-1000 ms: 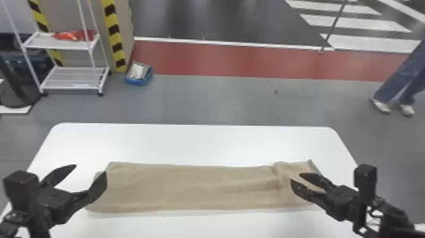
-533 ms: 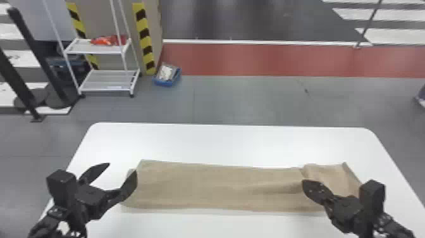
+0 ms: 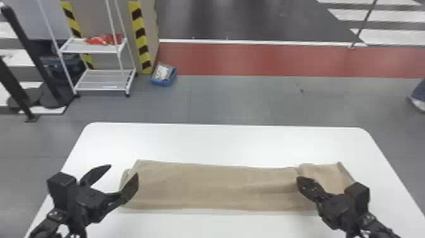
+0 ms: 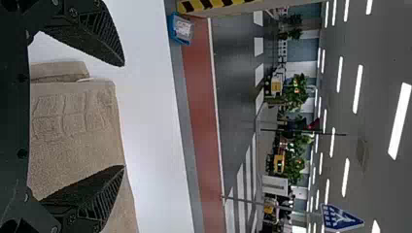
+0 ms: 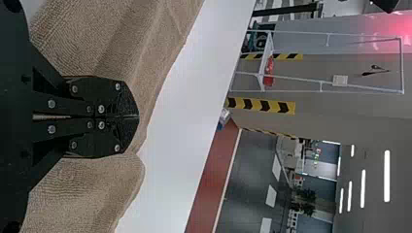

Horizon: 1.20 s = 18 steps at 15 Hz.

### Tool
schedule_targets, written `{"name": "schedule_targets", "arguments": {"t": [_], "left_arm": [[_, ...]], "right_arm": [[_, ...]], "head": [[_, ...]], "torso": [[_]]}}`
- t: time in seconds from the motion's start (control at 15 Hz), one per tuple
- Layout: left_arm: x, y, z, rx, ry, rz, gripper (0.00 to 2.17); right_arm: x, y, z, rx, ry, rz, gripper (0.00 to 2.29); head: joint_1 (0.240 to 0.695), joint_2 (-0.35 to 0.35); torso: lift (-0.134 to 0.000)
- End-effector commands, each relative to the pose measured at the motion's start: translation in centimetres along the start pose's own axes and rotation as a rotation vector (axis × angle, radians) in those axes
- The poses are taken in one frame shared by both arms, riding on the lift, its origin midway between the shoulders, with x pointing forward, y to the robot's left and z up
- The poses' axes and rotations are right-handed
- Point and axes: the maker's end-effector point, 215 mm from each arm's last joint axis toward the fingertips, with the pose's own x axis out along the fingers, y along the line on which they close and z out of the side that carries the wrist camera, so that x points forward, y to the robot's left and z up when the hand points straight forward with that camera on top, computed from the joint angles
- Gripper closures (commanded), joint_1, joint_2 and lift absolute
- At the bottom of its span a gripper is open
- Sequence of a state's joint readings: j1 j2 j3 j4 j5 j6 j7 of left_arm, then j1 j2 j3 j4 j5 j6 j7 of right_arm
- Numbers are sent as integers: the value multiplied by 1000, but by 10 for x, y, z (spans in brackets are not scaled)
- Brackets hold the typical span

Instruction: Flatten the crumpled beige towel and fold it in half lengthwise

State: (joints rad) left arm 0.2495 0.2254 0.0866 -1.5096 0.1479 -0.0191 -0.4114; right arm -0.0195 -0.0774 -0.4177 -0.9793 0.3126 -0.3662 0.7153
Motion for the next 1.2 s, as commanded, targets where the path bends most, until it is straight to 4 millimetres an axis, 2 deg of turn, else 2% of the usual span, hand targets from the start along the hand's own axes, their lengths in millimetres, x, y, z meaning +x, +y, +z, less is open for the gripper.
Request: {"name": "schedule_targets", "arguments": {"t": [0.0,0.27,0.53,0.67,0.87,1.0,1.13], "left_arm": [[0,-1,-1,2,2,-3,147],[0,-1,0,2,0,-5,147],[0,-1,3,6,-3,-6,147],[0,-2,4,6,-5,-8,147],[-1,-3,2,4,1,-9,147],[-3,-4,0,4,4,-9,147],[-5,-5,0,4,4,-11,147]], "right_arm": [[4,-6,-15,3,41,-1,2078],[9,-10,-33,41,109,-16,2078],[-1,-18,-50,81,159,-41,2078],[-13,-28,-41,74,122,-66,2078],[-35,-33,-14,83,35,-77,2074],[-50,-36,-14,88,20,-80,2074],[-63,-49,-13,82,18,-109,2074]], "head": [[695,-35],[695,-48],[695,-59],[695,-66],[695,-84],[695,-89],[695,-101]], "torso": [[0],[0],[0],[0],[0],[0],[0]]}}
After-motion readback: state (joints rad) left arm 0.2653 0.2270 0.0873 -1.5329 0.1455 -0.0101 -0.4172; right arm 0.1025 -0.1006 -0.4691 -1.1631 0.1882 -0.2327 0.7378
